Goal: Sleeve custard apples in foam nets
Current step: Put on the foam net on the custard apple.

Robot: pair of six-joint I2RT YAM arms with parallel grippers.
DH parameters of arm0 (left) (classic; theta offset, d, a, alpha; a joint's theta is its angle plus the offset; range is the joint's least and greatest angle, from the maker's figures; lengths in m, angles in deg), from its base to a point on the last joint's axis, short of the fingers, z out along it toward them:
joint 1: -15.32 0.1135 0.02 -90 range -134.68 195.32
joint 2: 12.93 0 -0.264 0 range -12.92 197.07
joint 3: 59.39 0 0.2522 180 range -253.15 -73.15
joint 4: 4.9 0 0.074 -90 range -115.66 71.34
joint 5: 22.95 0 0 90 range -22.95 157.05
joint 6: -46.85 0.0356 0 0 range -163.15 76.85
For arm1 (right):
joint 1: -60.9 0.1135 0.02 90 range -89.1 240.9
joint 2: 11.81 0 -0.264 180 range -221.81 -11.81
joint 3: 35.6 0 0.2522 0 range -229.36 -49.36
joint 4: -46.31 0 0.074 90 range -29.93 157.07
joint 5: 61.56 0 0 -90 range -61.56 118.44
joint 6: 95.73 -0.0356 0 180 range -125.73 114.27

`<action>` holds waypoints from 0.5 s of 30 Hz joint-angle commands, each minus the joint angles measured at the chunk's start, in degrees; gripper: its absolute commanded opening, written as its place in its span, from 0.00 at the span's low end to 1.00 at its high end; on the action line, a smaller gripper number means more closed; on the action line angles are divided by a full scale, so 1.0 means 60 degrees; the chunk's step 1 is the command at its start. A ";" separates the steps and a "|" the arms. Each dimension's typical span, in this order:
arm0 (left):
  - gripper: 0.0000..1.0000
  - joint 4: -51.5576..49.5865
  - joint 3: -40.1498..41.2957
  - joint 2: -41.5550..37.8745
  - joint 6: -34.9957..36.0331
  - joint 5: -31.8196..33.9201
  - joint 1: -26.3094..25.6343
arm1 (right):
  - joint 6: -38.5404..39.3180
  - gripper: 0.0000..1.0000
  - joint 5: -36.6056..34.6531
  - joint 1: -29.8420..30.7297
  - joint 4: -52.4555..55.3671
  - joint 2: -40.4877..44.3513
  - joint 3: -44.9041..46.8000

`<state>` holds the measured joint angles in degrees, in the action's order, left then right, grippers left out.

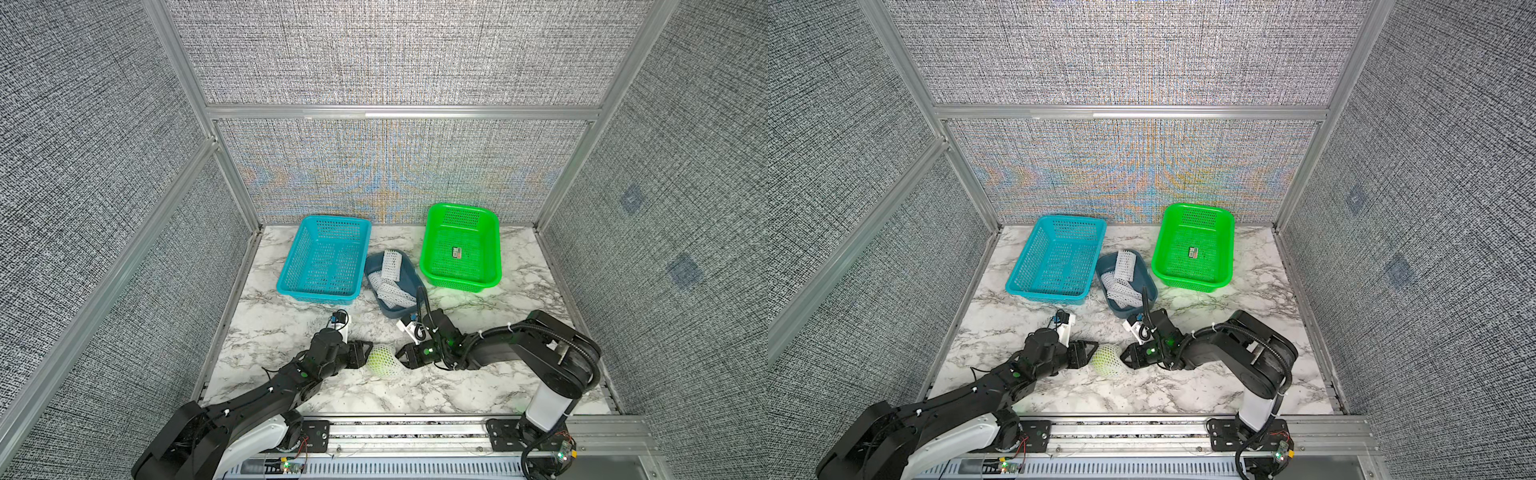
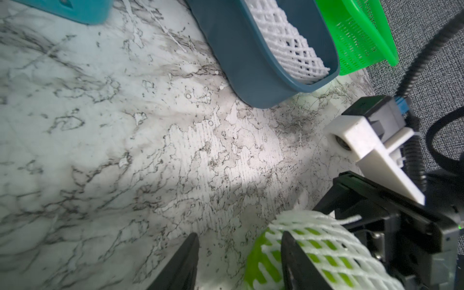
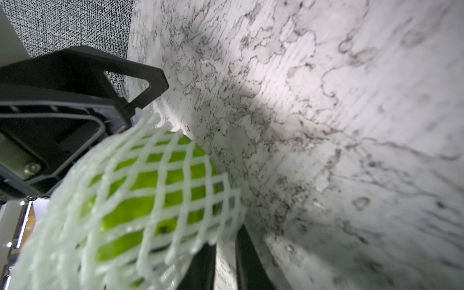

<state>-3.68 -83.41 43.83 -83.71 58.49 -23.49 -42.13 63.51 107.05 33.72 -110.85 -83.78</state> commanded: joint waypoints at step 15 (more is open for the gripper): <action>0.41 0.1597 -0.0535 0.1642 0.0333 -0.3096 -0.0001 | 0.3093 0.50 -0.2177 -0.1031 0.6444 0.3320 -0.0999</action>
<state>2.24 -85.93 52.04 -83.55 47.15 -23.51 -26.13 49.93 100.60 67.62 -93.21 -88.91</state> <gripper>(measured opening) 0.417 0.497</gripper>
